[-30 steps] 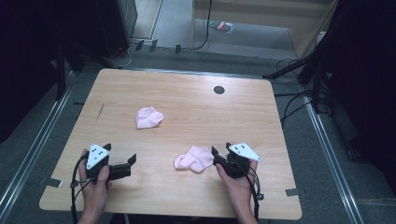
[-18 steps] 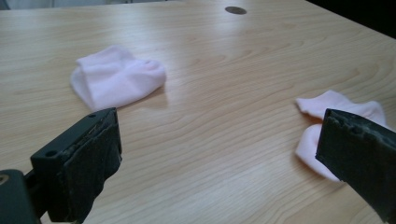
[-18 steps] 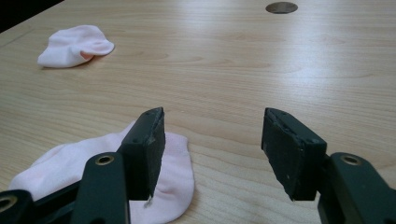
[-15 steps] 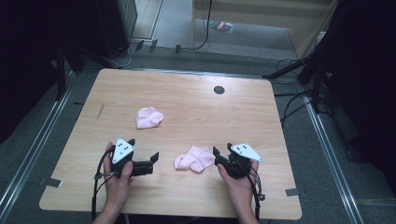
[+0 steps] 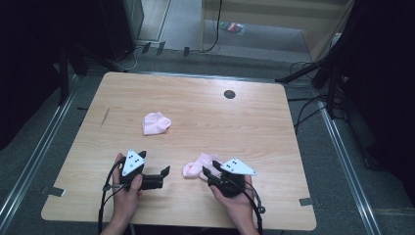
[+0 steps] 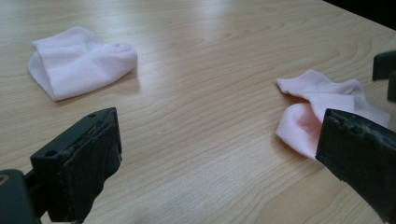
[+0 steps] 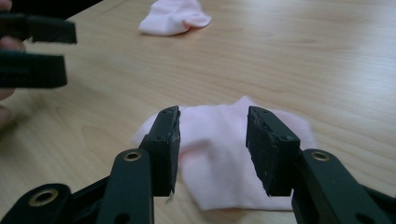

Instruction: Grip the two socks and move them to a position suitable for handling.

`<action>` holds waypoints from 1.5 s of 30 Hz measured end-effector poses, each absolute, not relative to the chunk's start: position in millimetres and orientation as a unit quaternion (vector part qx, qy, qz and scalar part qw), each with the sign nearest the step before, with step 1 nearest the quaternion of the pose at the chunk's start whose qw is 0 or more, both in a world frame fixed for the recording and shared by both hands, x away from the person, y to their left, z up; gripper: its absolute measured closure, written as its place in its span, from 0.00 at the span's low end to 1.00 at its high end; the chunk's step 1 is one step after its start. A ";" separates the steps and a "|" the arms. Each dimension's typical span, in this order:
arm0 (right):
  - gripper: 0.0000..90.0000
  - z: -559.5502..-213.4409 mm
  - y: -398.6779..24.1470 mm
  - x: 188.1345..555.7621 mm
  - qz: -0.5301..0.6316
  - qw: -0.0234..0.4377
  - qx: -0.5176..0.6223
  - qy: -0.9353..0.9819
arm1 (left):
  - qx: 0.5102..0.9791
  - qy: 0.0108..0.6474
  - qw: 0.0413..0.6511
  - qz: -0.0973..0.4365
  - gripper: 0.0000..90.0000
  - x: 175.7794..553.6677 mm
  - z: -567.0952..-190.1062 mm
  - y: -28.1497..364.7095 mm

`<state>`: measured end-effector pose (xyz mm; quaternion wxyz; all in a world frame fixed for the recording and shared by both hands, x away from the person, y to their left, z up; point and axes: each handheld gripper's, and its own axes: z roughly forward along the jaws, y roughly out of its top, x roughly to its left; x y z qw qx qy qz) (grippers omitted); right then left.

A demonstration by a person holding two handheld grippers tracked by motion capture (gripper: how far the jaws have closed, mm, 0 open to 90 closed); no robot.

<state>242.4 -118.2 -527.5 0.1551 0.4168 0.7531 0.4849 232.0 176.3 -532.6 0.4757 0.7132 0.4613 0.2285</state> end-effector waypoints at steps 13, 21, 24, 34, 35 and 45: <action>0.50 -551.9 -88.0 247.7 0.400 0.172 0.382 0.815 | 0.718 0.464 0.470 0.221 0.00 233.8 -534.7 175.8; 0.93 -551.6 -92.2 252.4 0.387 0.195 0.404 0.805 | 0.724 0.458 0.470 0.213 0.00 234.2 -536.1 171.3; 0.94 -547.6 -97.1 251.3 0.409 0.189 0.413 0.792 | 0.727 0.452 0.473 0.210 0.00 233.7 -536.3 168.8; 0.94 -516.0 -103.3 236.2 0.481 0.151 0.429 0.750 | 0.737 0.426 0.478 0.215 0.00 231.3 -533.9 157.6; 0.94 -516.0 -103.3 236.2 0.481 0.151 0.429 0.750 | 0.738 0.426 0.478 0.213 0.00 231.5 -533.6 157.9; 0.53 -543.4 -82.6 238.0 0.439 0.095 0.443 0.776 | 0.726 0.453 0.473 0.208 0.11 234.1 -535.8 170.6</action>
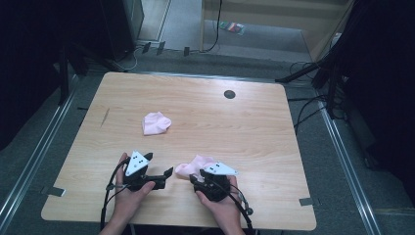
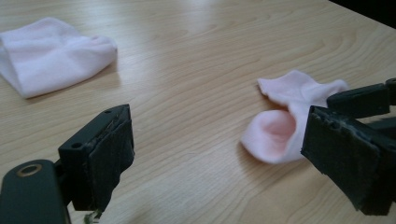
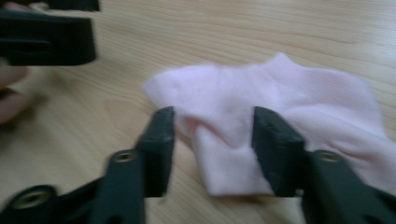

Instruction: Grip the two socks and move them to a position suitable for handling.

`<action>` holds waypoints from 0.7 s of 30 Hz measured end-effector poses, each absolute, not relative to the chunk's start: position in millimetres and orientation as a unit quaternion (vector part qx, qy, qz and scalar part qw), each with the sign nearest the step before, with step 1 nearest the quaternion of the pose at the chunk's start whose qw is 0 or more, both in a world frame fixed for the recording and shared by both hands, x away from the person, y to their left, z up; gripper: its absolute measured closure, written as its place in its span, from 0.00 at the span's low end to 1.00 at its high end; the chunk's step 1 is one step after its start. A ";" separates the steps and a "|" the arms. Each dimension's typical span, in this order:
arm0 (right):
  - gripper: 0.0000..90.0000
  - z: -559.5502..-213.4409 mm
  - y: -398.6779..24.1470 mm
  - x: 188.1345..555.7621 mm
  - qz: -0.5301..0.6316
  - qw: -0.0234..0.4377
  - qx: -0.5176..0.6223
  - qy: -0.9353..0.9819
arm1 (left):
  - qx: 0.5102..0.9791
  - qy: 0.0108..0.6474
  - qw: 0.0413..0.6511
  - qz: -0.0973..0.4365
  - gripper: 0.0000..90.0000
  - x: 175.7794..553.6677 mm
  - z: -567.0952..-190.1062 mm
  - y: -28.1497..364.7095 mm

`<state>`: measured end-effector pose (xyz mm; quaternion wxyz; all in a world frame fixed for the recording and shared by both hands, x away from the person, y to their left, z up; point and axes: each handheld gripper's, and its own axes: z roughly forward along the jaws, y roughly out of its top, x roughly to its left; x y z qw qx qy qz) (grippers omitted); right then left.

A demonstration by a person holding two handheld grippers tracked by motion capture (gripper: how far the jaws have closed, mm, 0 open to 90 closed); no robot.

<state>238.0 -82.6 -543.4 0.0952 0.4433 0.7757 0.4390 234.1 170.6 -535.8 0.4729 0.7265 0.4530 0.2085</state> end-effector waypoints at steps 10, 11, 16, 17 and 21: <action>0.56 -520.1 -121.3 259.2 0.479 0.120 0.463 0.736 | 0.712 0.470 0.476 0.214 0.22 235.8 -537.3 176.5; 0.56 -527.2 -122.7 268.3 0.450 0.148 0.474 0.742 | 0.714 0.468 0.475 0.214 0.24 235.8 -537.7 174.9; 0.55 -541.3 -116.0 278.7 0.410 0.160 0.472 0.764 | 0.718 0.464 0.475 0.208 0.24 234.6 -538.8 172.1; 0.55 -544.1 -112.1 279.1 0.404 0.160 0.470 0.768 | 0.719 0.464 0.476 0.202 0.23 234.9 -539.5 172.3; 0.65 -547.0 -103.5 274.0 0.373 0.190 0.457 0.785 | 0.716 0.470 0.477 0.199 0.23 236.0 -540.2 173.5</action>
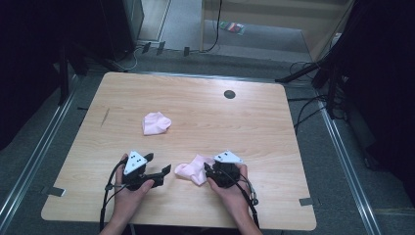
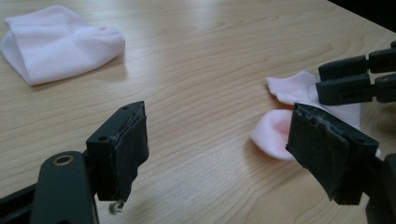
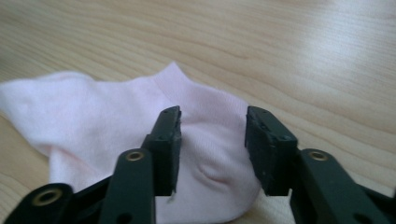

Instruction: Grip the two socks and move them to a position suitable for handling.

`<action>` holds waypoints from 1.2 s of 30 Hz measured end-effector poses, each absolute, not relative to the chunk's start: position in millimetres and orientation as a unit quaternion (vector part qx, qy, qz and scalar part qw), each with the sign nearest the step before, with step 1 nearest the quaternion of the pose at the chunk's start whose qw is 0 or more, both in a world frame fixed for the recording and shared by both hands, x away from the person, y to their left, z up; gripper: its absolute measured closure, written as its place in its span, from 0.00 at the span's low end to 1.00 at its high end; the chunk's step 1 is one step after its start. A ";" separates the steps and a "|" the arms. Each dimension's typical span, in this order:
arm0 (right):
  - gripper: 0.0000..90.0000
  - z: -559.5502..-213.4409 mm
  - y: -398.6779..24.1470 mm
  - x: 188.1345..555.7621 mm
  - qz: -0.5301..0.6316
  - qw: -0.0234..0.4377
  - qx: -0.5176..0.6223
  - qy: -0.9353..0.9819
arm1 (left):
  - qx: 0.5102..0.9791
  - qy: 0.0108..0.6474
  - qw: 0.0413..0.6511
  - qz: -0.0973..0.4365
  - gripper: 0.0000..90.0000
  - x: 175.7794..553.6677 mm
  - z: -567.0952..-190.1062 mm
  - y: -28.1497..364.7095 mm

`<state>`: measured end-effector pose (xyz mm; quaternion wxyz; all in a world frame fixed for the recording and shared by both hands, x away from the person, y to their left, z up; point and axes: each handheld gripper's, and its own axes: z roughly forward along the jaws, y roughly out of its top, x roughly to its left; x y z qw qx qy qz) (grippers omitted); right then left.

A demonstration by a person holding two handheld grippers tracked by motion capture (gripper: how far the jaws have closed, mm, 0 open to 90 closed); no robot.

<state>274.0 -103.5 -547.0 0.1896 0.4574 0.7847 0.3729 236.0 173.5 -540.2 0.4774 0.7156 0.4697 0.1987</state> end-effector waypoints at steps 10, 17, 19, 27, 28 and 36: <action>0.98 -545.0 -104.5 268.3 0.382 0.188 0.457 0.781 | 0.714 0.475 0.473 0.201 0.23 232.7 -540.7 170.1; 0.99 -504.1 -97.7 259.6 0.428 0.166 0.463 0.759 | 0.723 0.458 0.473 0.207 0.23 224.3 -539.6 155.4; 0.99 -492.4 -91.9 257.7 0.431 0.166 0.465 0.755 | 0.722 0.453 0.479 0.213 0.23 219.4 -537.0 149.6; 0.99 -456.2 -64.2 254.7 0.445 0.177 0.457 0.749 | 0.720 0.440 0.479 0.242 0.22 202.9 -532.0 128.6; 0.99 -452.4 -61.7 254.5 0.450 0.176 0.458 0.746 | 0.720 0.440 0.476 0.246 0.22 201.3 -532.0 125.5; 0.99 -429.7 -39.8 251.3 0.468 0.174 0.460 0.734 | 0.712 0.454 0.457 0.279 0.21 200.2 -536.5 105.5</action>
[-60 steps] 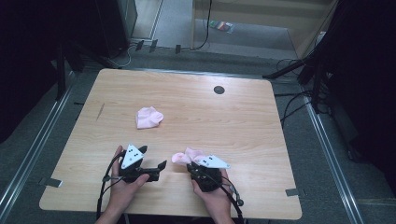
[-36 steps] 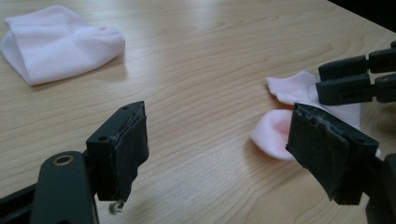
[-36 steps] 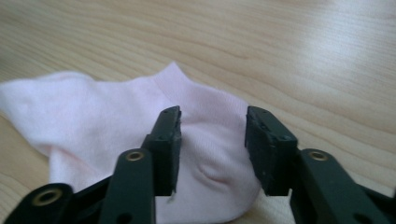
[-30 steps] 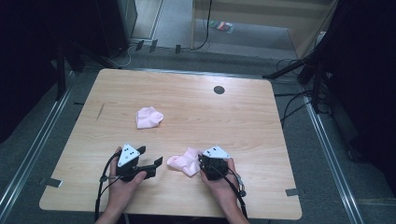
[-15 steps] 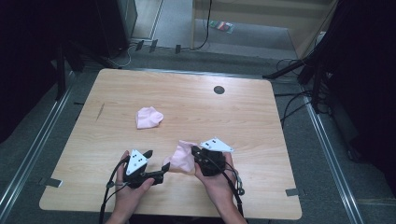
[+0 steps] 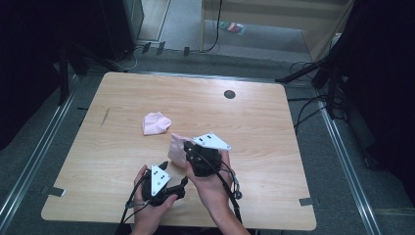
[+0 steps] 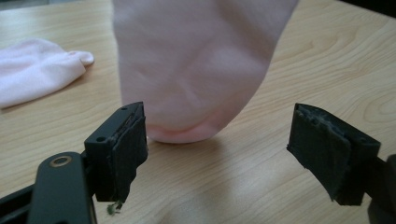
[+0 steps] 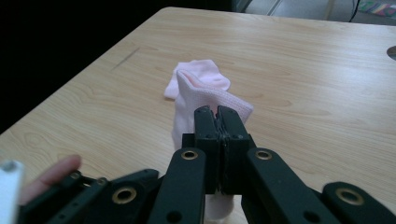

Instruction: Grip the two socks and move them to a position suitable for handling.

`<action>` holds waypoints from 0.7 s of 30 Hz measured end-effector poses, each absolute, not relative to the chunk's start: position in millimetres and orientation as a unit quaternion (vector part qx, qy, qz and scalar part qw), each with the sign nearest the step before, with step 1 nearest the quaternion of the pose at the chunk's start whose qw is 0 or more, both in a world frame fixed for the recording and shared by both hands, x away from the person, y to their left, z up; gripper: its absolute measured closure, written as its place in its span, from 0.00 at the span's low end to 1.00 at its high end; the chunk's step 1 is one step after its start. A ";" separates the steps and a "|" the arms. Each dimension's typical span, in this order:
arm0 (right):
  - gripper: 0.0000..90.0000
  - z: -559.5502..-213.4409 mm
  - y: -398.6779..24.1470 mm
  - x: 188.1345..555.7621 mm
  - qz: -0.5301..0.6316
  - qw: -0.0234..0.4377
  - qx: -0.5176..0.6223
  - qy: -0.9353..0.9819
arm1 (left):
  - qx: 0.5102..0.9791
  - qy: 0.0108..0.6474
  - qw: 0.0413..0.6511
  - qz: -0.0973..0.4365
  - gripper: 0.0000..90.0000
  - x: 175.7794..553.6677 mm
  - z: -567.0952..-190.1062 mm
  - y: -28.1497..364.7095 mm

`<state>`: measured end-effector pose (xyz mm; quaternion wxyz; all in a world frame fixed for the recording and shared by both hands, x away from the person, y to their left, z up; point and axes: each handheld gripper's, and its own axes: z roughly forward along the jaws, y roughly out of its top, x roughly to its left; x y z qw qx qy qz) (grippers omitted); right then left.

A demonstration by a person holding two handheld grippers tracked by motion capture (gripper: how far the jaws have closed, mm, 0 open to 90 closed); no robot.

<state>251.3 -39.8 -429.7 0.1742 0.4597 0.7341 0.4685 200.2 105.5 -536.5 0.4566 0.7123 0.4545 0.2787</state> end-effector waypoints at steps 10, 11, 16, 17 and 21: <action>0.99 -426.1 -29.7 244.8 0.487 0.142 0.472 0.722 | 0.710 0.496 0.392 0.309 0.12 216.1 -546.0 99.0; 0.99 -427.5 -31.3 244.8 0.488 0.134 0.476 0.719 | 0.711 0.497 0.387 0.313 0.20 217.1 -546.1 100.0; 0.99 -438.1 -43.7 247.1 0.487 0.128 0.492 0.711 | 0.738 0.453 0.372 0.334 0.86 218.3 -542.6 110.6; 0.99 -441.4 -47.9 248.0 0.486 0.126 0.498 0.707 | 0.744 0.447 0.368 0.333 0.94 218.5 -542.2 112.8; 0.99 -459.2 -67.9 253.0 0.477 0.131 0.524 0.693 | 0.766 0.419 0.350 0.339 1.00 217.0 -542.6 116.8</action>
